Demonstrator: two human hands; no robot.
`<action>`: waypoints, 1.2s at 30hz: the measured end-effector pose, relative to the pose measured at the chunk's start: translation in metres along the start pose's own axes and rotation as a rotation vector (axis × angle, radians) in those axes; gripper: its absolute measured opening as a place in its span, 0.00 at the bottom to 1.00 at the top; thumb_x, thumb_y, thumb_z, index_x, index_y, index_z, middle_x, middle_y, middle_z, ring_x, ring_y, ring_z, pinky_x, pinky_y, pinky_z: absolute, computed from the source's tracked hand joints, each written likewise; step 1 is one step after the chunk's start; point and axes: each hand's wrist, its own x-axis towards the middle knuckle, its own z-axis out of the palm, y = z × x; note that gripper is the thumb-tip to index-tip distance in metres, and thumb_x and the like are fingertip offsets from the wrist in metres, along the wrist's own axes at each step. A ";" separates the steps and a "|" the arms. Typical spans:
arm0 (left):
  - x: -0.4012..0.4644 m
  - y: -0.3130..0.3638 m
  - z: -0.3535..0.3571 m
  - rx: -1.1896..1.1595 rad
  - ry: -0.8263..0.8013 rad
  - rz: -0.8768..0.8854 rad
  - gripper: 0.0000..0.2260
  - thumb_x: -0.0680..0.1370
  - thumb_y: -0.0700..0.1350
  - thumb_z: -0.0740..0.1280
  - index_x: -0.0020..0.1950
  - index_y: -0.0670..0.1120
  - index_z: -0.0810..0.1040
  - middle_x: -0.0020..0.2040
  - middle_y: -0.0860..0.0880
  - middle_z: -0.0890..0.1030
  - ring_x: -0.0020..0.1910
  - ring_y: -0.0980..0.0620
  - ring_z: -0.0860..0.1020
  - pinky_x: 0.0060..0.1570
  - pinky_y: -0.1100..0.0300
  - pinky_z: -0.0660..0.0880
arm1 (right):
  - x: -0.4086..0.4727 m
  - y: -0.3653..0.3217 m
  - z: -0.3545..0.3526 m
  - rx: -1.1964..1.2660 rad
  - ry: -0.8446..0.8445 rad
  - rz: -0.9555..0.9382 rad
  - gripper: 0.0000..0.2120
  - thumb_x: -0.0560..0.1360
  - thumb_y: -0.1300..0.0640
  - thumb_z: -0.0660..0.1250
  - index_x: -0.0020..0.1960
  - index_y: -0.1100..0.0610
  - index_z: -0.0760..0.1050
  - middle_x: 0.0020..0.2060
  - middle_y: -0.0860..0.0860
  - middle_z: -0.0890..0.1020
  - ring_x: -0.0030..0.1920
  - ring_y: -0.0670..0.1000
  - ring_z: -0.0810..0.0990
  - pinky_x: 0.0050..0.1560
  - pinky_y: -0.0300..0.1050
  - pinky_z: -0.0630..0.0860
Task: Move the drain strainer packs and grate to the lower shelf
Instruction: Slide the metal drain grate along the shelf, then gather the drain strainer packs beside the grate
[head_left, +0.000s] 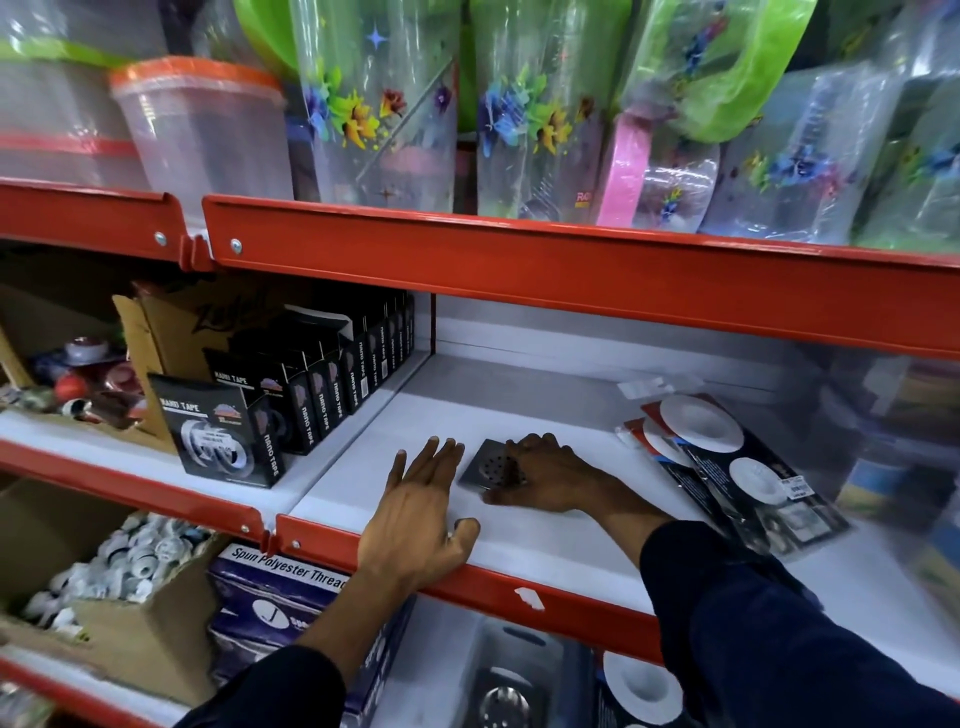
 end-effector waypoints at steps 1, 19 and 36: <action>0.000 0.000 -0.001 -0.002 0.001 -0.001 0.39 0.70 0.58 0.55 0.80 0.47 0.53 0.80 0.47 0.59 0.80 0.54 0.49 0.79 0.47 0.48 | 0.002 -0.005 -0.001 0.009 -0.007 -0.012 0.40 0.70 0.27 0.63 0.74 0.49 0.64 0.68 0.55 0.72 0.66 0.58 0.67 0.65 0.55 0.68; 0.000 -0.010 -0.004 -0.001 0.026 0.018 0.40 0.70 0.60 0.52 0.80 0.46 0.52 0.79 0.44 0.62 0.80 0.50 0.54 0.78 0.44 0.52 | -0.066 0.100 -0.022 -0.070 0.652 0.347 0.42 0.73 0.28 0.60 0.76 0.55 0.66 0.77 0.57 0.67 0.77 0.59 0.64 0.76 0.58 0.60; 0.000 -0.004 -0.009 0.016 -0.036 -0.012 0.40 0.70 0.60 0.52 0.80 0.49 0.49 0.79 0.45 0.61 0.80 0.50 0.54 0.79 0.47 0.49 | -0.112 0.185 -0.038 0.290 0.227 0.667 0.72 0.44 0.14 0.63 0.80 0.45 0.47 0.79 0.55 0.63 0.77 0.61 0.61 0.76 0.57 0.62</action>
